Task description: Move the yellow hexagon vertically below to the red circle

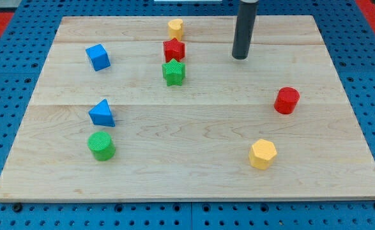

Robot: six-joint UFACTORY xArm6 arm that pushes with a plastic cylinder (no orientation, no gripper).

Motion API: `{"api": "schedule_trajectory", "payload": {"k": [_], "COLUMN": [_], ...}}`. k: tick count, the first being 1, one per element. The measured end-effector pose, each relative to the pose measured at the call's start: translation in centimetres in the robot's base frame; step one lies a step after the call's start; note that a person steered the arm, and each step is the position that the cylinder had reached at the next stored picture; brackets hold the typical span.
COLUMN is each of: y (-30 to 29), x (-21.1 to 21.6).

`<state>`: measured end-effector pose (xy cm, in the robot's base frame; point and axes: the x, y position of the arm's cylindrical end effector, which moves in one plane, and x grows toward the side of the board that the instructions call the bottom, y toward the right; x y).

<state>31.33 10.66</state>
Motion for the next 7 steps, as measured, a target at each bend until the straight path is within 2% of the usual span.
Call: {"api": "schedule_trajectory", "payload": {"k": [1,2,3,4,5,7], "y": [0.0,10.1,19.1,20.1,19.0,9.1], "x": [-0.9,-1.7,-0.3,6.6,9.3,16.5]}}
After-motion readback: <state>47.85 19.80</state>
